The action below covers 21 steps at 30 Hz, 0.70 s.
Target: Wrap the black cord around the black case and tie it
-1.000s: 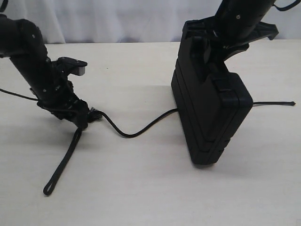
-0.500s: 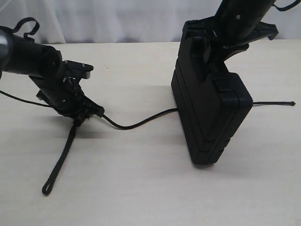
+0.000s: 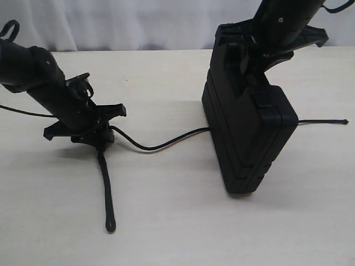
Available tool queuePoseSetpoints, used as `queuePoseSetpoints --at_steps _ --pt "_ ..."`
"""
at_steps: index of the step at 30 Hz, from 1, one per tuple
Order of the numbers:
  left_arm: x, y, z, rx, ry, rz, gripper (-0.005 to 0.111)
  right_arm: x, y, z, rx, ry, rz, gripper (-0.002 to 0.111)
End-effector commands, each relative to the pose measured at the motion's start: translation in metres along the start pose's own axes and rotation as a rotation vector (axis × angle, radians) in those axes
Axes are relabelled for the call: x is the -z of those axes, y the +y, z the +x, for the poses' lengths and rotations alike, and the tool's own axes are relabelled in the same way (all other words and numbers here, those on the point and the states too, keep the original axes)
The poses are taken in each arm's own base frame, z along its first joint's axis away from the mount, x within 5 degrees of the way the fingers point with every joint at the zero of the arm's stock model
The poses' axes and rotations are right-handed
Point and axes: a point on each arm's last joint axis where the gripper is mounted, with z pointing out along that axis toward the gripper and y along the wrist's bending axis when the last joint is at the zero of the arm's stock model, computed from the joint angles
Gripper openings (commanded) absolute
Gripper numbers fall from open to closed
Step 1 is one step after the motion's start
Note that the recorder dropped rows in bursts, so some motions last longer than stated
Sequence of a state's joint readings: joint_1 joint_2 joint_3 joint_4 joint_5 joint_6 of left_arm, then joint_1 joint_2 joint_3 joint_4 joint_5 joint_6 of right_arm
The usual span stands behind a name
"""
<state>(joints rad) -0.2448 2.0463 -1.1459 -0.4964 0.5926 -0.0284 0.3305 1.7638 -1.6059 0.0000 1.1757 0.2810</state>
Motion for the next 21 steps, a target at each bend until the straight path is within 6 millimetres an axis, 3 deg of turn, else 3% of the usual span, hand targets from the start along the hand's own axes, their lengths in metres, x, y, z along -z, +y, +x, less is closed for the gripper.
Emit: queuePoseSetpoints --at_steps 1,8,11,16,21 --pt "0.001 0.006 0.001 -0.05 0.027 -0.025 0.047 -0.004 -0.001 -0.003 0.004 -0.02 0.002 0.004" --pt "0.036 0.018 -0.01 -0.236 -0.044 -0.027 0.049 -0.004 -0.001 -0.003 0.004 -0.02 0.002 0.004" --pt "0.054 0.02 -0.01 -0.46 -0.048 -0.053 0.049 -0.004 -0.001 -0.003 0.004 -0.02 0.002 0.004" --pt "0.071 0.008 0.004 -1.074 0.02 -0.03 0.049 -0.004 -0.001 -0.003 0.004 -0.02 0.002 0.004" --pt "0.068 -0.01 0.027 -1.823 0.174 0.058 0.049 -0.004 -0.001 -0.003 0.004 -0.02 0.002 0.004"
